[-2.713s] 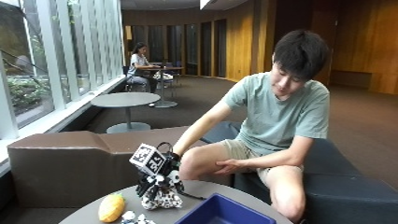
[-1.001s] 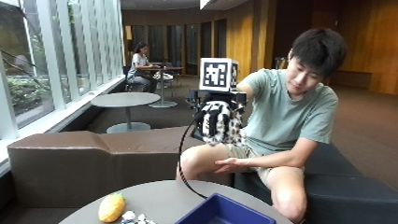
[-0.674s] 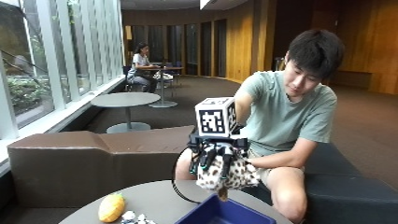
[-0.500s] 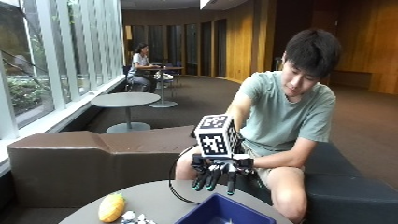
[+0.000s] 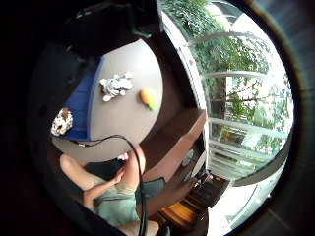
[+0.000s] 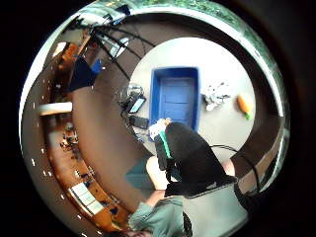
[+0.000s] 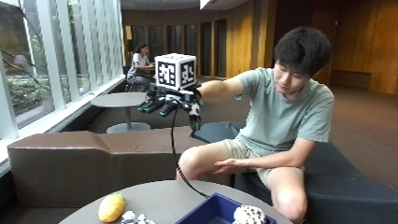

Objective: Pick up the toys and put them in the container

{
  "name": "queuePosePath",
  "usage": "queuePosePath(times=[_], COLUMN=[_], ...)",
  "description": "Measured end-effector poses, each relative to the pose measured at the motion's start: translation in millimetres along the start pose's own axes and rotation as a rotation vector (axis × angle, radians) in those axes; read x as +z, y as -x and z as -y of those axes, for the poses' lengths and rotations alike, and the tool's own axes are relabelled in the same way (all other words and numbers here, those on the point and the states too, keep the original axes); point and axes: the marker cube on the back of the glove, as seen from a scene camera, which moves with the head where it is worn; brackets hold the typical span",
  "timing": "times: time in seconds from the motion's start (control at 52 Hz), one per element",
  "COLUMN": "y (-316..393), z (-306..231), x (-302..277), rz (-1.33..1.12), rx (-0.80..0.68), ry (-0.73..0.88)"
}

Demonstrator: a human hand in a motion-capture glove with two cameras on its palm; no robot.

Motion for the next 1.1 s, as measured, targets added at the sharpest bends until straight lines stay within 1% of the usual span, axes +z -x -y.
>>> queuePosePath(times=[0.096, 0.173, 0.308, 0.423, 0.52, 0.616, 0.712, 0.789, 0.866, 0.943, 0.981, 1.097], y=[-55, -83, -136, -173, -201, -224, -236, -240, -242, -248, -248, -244], z=[-8, -8, 11, 32, 58, 79, 96, 104, 109, 114, 116, 114], x=[-5, 2, 47, 108, 182, 259, 319, 353, 384, 395, 393, 383], rz=[0.008, 0.008, 0.049, 0.077, 0.127, 0.178, 0.176, 0.181, 0.183, 0.163, 0.162, 0.165], rx=[0.055, 0.093, 0.138, 0.163, 0.159, 0.178, 0.216, 0.241, 0.287, 0.332, 0.341, 0.343], ry=[0.006, 0.022, 0.088, 0.126, 0.143, 0.211, 0.273, 0.303, 0.273, 0.107, 0.052, 0.072])
